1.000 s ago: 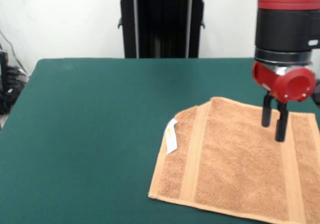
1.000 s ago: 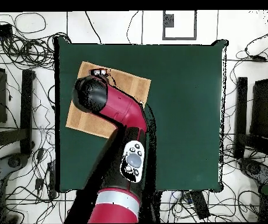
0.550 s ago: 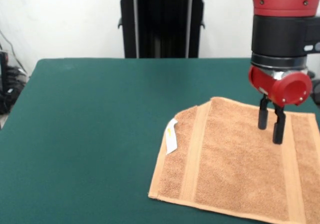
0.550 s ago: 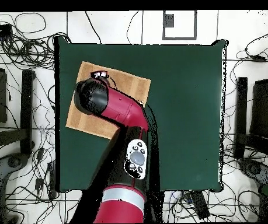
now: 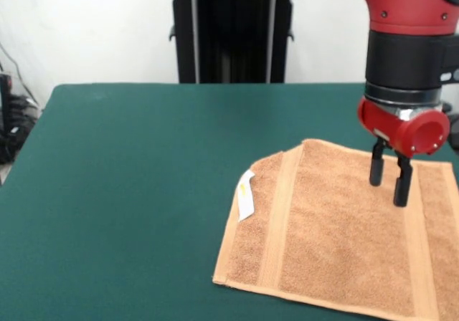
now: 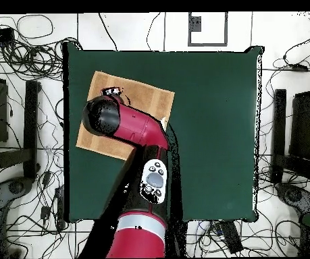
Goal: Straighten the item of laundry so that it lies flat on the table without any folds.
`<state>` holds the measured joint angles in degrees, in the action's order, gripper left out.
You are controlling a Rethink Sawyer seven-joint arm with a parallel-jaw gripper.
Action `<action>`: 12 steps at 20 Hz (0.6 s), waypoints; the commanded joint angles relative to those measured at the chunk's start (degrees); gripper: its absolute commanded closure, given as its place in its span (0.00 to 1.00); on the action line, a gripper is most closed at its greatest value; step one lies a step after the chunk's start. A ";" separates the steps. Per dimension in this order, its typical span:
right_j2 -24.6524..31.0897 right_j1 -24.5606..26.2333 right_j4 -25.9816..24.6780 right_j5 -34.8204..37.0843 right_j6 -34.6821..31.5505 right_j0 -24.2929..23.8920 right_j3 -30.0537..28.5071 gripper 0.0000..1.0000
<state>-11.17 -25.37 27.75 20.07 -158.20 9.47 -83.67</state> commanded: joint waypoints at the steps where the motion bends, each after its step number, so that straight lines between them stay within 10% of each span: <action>1: 2.89 5.03 -3.06 -0.26 -4.62 2.11 -6.36 0.00; 12: 3.74 7.79 -3.54 -9.03 -5.94 1.87 -9.47 0.00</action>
<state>-11.43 -22.97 27.03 15.60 -158.20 11.19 -85.36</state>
